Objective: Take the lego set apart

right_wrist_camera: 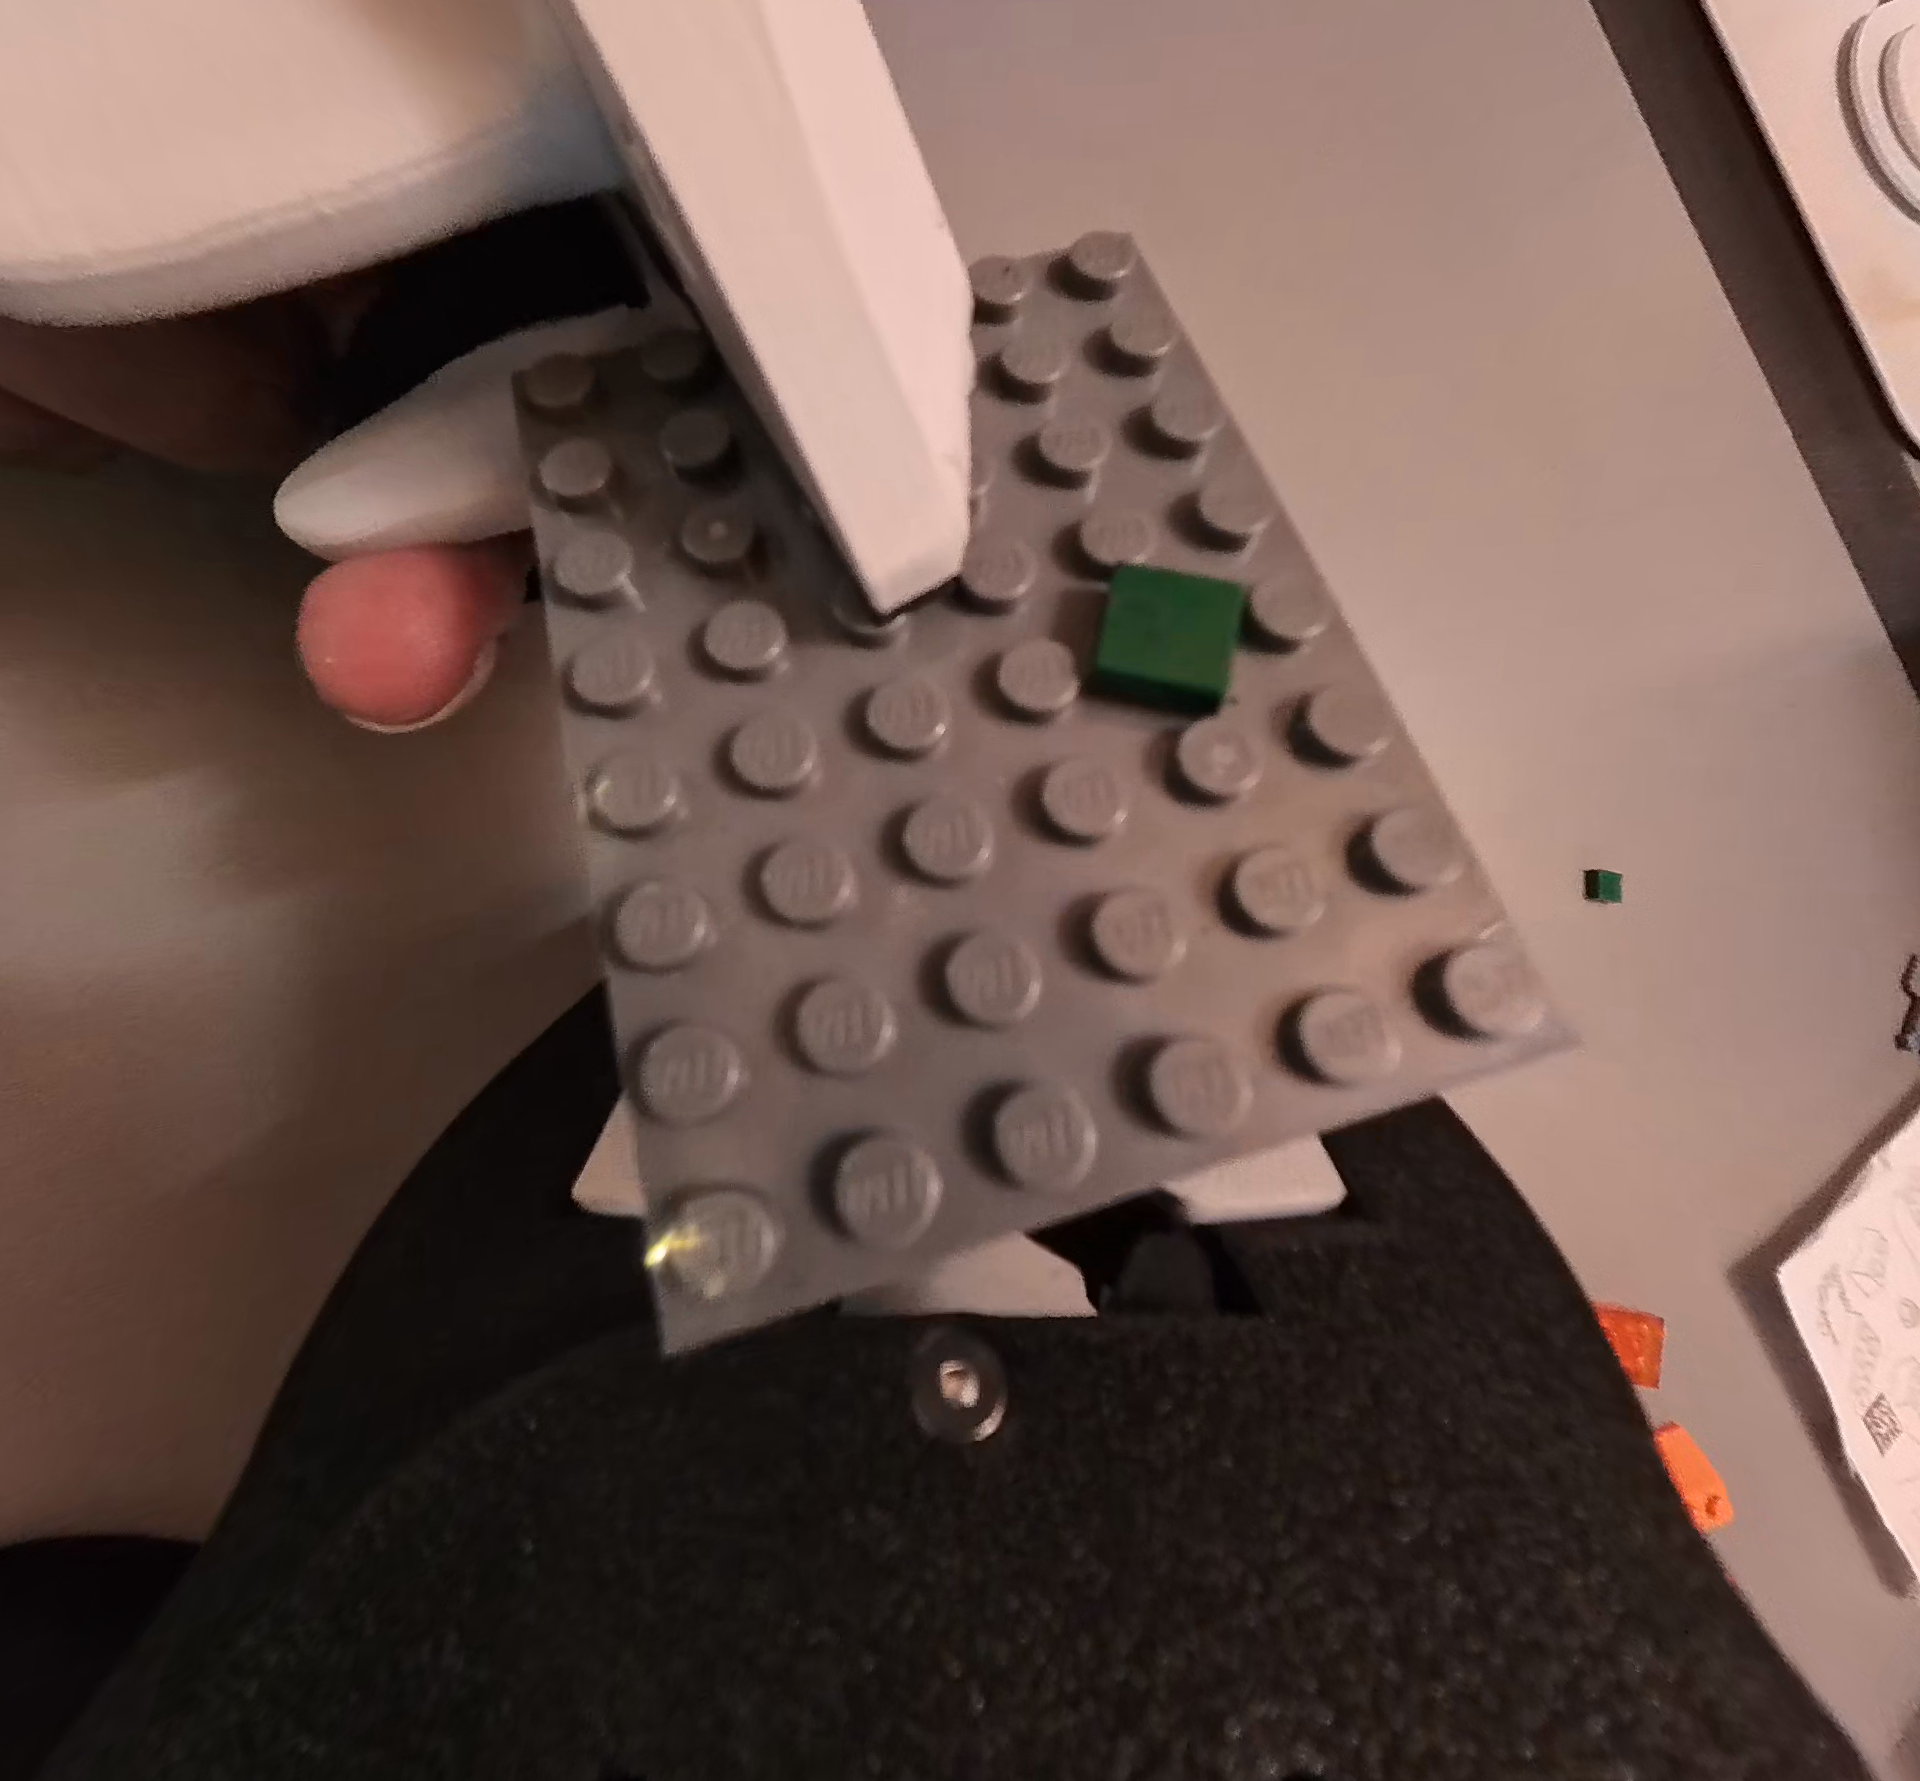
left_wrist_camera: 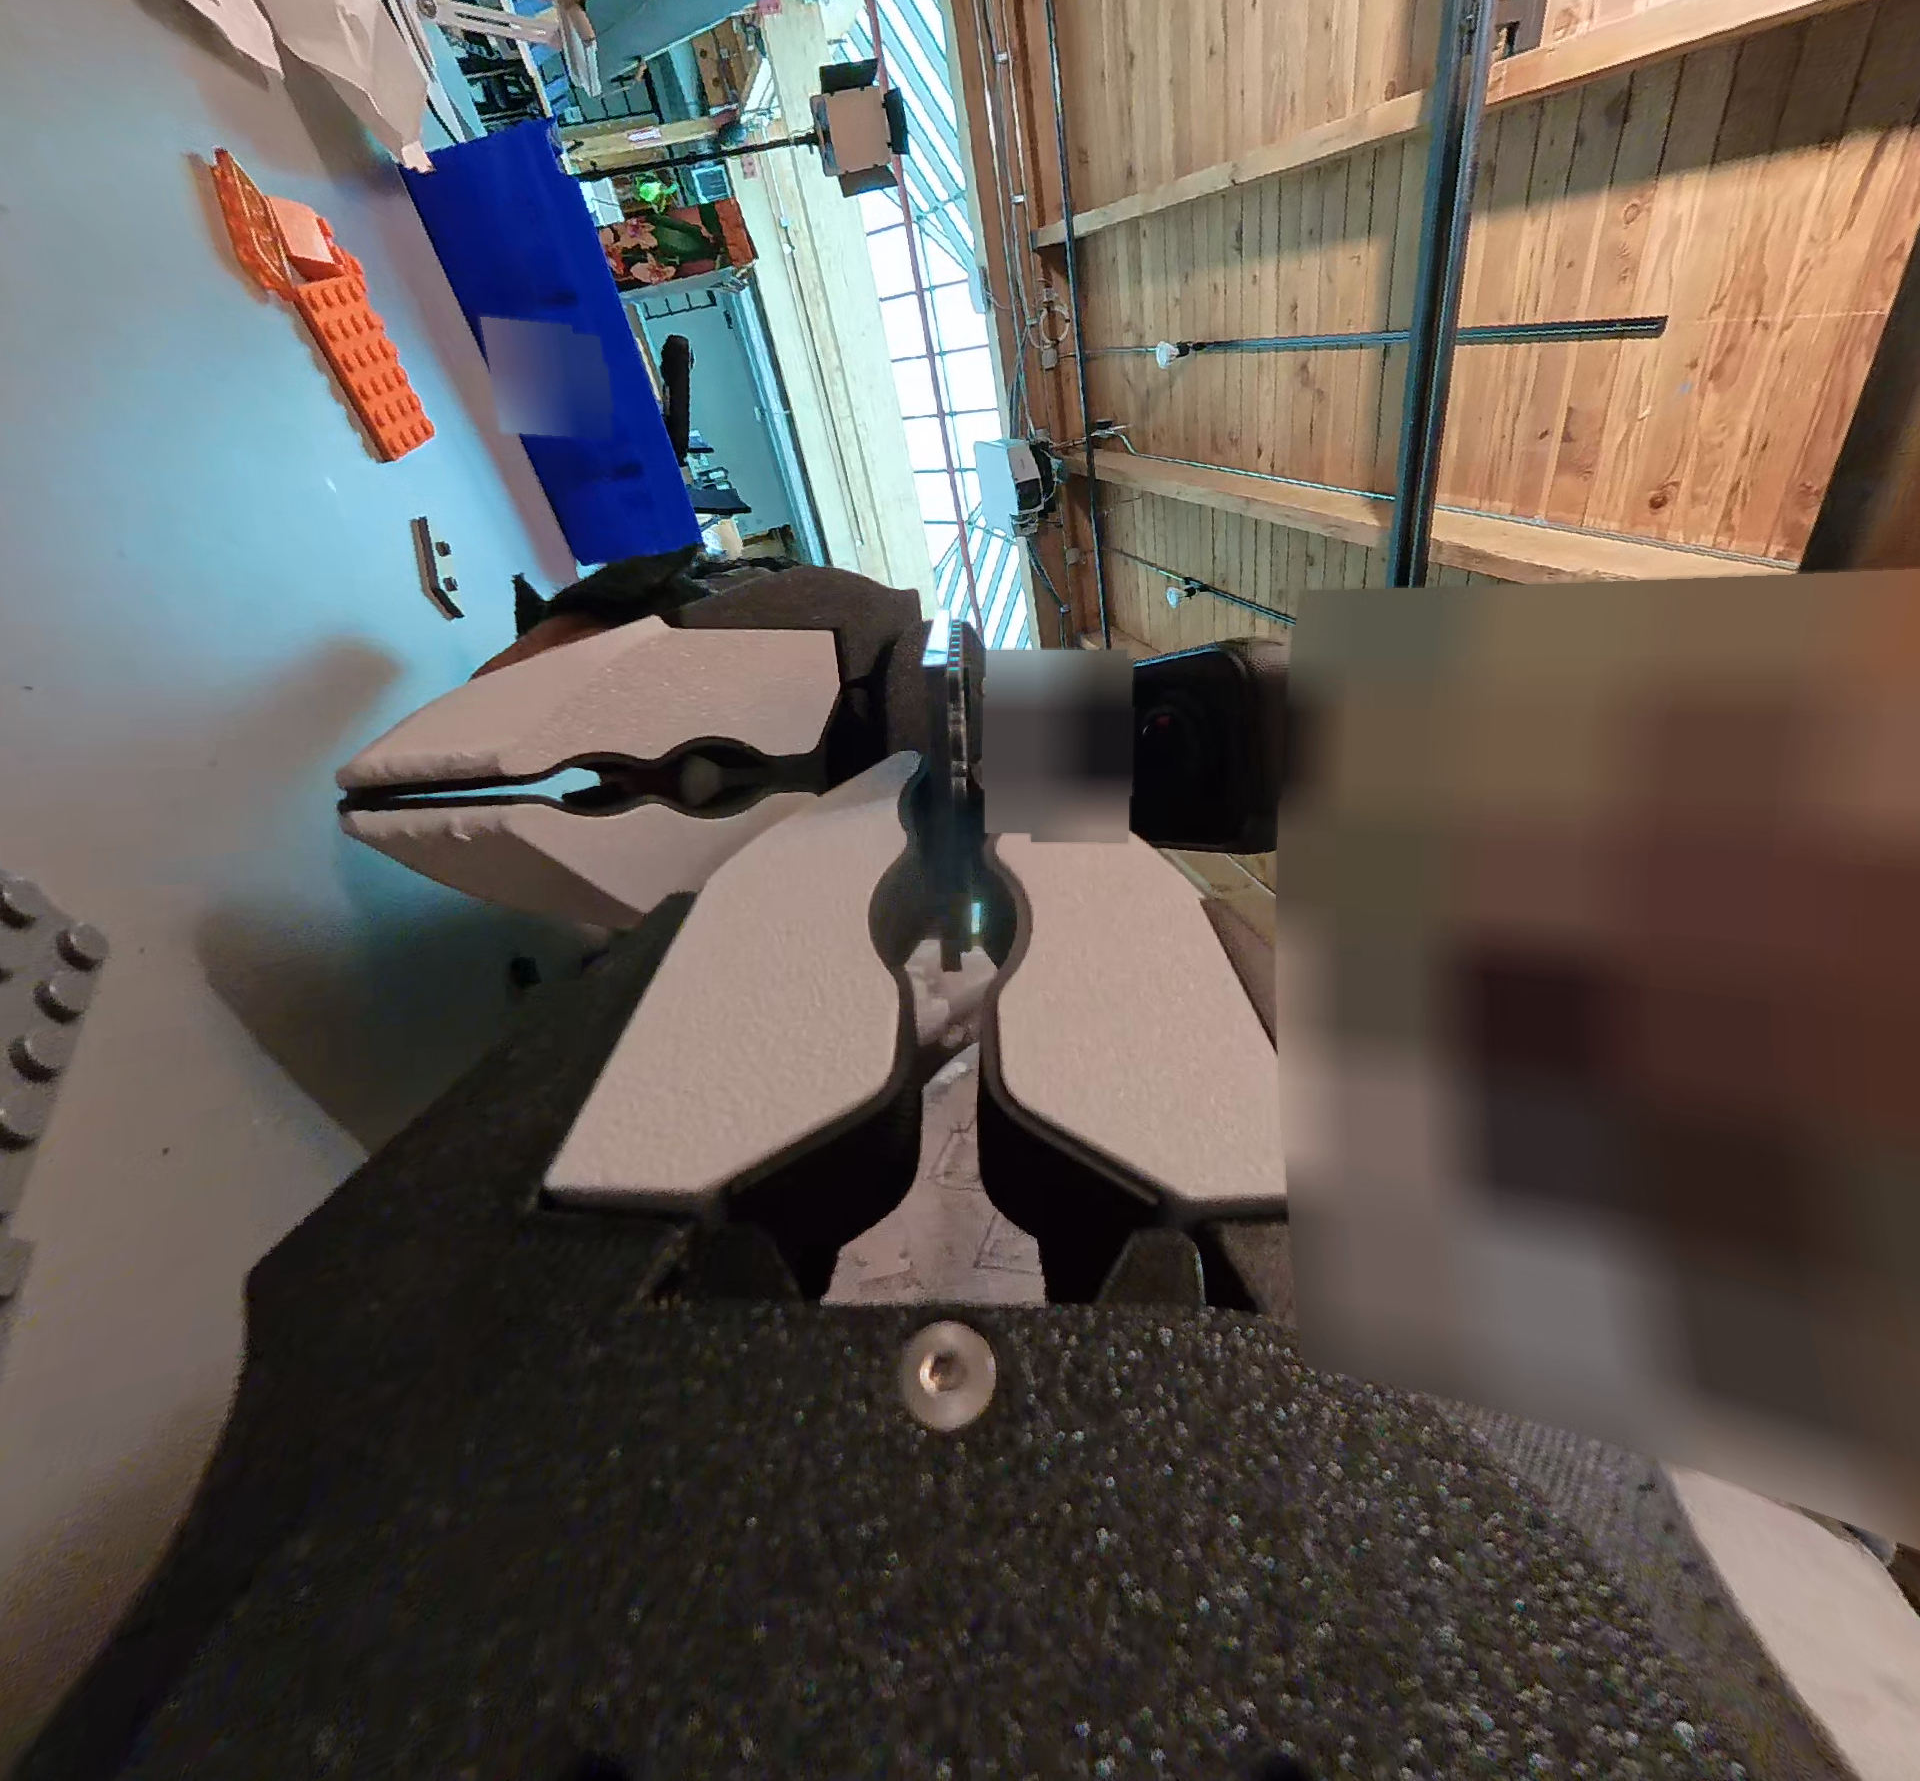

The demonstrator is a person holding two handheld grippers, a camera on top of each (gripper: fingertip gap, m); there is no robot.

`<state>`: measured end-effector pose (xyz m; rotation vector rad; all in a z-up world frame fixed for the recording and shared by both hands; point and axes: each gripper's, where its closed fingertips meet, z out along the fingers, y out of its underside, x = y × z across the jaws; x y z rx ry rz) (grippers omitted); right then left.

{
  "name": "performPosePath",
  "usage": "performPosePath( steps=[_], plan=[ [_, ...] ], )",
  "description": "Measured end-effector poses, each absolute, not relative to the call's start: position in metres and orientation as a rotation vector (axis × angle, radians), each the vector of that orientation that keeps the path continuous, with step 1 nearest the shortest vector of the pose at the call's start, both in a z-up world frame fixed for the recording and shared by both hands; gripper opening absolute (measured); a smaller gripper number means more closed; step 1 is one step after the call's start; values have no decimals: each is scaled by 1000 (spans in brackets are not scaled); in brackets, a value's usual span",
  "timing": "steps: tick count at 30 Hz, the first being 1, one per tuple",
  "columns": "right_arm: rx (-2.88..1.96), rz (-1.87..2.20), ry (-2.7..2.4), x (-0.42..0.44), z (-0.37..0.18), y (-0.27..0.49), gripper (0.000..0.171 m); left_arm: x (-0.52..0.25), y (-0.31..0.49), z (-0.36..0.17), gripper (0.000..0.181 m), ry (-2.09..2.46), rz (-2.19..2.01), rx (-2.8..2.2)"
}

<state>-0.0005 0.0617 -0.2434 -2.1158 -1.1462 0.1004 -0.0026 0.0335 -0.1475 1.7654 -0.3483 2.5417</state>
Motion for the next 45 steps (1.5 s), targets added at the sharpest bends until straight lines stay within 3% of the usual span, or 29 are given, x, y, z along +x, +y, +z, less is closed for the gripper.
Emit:
performPosePath(
  steps=[1,14,23,34,45],
  plan=[
    [-2115,99,-1149,0,-243,61,0,-2,34,-150,5,-357,2534,1794],
    [-2112,96,-1200,-1,-243,54,0,-5,57,-176,5,-537,2417,2310],
    [-1997,391,-1312,-30,-198,14,1,-15,74,-176,5,-401,2460,2266],
    [-1852,183,-1342,-21,-144,47,10,-8,58,-181,5,-493,2431,2202],
    [-1856,120,-1319,-17,-156,73,14,-3,46,-180,5,-643,2402,2231]
  ],
)
